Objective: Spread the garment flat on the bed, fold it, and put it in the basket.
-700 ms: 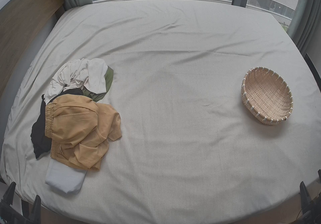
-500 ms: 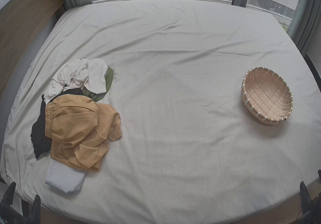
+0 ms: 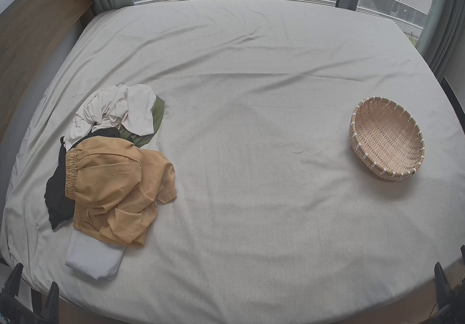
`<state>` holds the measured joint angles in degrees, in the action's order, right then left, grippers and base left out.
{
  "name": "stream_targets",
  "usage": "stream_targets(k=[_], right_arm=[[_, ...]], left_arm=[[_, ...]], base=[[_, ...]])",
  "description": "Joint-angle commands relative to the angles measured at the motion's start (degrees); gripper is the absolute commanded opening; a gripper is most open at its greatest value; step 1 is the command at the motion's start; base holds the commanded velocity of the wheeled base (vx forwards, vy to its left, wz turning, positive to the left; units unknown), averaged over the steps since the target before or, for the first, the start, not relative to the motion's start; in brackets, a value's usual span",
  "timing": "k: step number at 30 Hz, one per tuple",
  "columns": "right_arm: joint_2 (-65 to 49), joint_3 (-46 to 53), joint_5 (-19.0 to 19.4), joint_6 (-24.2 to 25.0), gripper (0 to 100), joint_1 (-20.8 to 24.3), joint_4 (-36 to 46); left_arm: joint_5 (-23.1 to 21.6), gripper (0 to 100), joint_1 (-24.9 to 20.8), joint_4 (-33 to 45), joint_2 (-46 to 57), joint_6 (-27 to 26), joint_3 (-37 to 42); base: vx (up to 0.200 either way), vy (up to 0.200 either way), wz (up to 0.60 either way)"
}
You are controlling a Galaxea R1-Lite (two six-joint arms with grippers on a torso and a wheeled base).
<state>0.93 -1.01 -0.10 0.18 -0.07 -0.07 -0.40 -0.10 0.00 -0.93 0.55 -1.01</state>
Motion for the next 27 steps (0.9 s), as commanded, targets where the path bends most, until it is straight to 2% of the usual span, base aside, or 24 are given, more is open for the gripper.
stream_targets(k=[1,27], right_arm=[[-0.1,0.9,0.0,0.0,100,0.1,0.0],[-0.2,1.0,0.0,0.2,100,0.1,0.0]], left_arm=[[0.0,100,0.0,0.1,0.7,0.1,1.0],[-0.2,100,0.0,0.1,0.8,-0.7,0.9]], base=[[0.0,0.0,0.0],[0.0,0.0,0.0]])
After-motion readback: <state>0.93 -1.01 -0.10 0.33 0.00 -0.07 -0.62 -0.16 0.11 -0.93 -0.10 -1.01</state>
